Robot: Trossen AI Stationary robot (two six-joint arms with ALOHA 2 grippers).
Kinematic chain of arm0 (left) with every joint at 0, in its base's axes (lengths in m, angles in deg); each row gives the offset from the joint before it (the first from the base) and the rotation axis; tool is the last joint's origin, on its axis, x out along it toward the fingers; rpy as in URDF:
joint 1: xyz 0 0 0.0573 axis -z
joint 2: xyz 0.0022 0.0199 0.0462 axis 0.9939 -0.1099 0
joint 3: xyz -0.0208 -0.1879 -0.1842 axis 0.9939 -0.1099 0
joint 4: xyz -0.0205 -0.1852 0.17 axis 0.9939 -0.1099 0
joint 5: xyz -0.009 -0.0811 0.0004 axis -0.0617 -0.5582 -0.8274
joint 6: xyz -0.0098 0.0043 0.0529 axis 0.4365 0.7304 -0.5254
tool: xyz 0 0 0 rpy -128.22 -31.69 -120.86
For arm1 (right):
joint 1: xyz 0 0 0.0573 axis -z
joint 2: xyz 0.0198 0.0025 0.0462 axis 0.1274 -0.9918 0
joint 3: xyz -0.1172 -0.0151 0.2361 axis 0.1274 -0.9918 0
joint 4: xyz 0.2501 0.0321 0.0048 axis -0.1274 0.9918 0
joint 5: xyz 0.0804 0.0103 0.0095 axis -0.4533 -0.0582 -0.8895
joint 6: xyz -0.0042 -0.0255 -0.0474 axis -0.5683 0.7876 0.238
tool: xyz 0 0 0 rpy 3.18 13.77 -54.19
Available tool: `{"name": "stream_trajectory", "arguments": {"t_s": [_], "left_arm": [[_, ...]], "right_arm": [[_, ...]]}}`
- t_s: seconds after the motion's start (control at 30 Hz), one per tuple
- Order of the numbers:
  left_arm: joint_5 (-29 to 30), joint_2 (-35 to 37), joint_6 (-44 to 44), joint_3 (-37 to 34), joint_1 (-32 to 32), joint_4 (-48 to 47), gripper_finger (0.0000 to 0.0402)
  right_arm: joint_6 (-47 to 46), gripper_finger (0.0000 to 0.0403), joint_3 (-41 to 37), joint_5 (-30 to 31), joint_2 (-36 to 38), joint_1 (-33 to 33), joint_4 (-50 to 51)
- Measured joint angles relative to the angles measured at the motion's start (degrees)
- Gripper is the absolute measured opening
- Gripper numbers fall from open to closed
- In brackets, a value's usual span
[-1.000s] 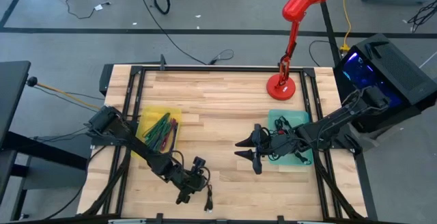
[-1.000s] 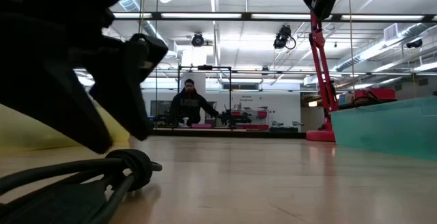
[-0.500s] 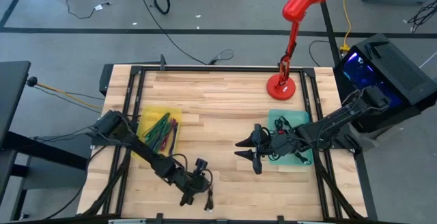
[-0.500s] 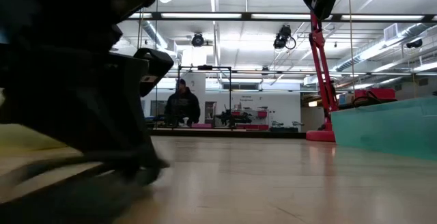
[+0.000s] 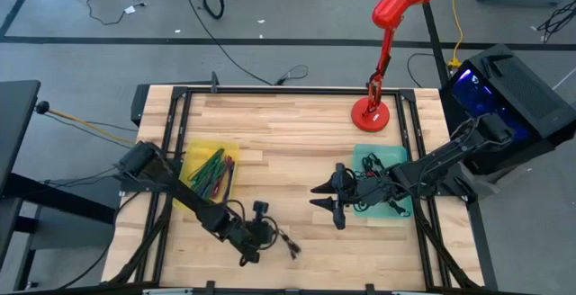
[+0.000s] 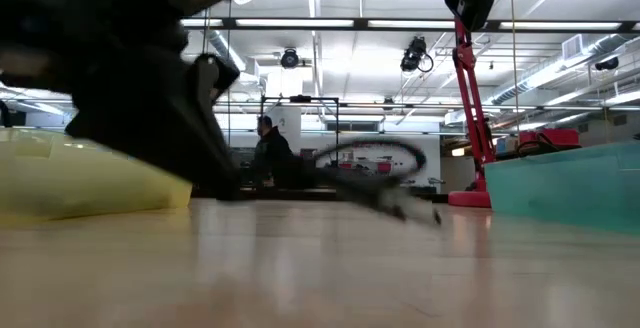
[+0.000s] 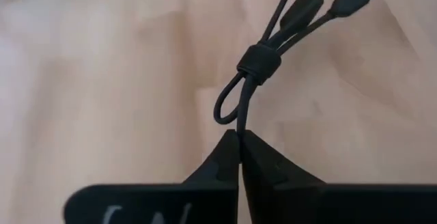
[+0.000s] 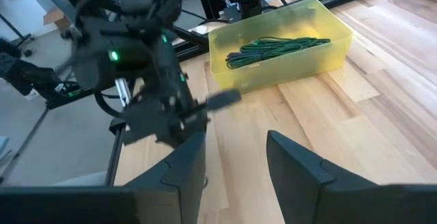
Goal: Pick & Place USB Port
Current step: Put the black charger cable into the green bin
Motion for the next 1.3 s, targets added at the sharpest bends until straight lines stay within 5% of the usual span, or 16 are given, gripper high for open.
{"name": "stream_trajectory", "arguments": {"t_s": [0.33, 0.67, 0.87, 1.03, 1.3], "left_arm": [[19.42, 14.58, 9.44, -0.04, 0.35, -10.92, 0.0002], [37.48, 28.88, 3.98, 0.02, 4.6, -3.49, 0.0002], [35.78, 29.3, -7.5, 0.02, 4.15, 8.7, 0.0002], [32.96, 29.17, -8.38, 0.0, 2.01, 11.27, 0.0002], [24.04, 29.17, -11.37, 0.0, -2.28, 17.28, 0.0002]], "right_arm": [[-0.28, 0.0158, 0.0, -0.09, 0.0, 0.0, 0.63], [0.36, 0.0158, 0.02, 0.71, -0.27, 0.01, -1.93], [15.1, 0.0158, 0.04, 2.54, -3.59, 0.02, -19.62], [25.06, 0.0158, 0.07, 1.55, -5.26, 0.0, -33.64], [31.43, 0.0158, 0.07, 1.53, -5.77, 0.31, -40.69]]}}
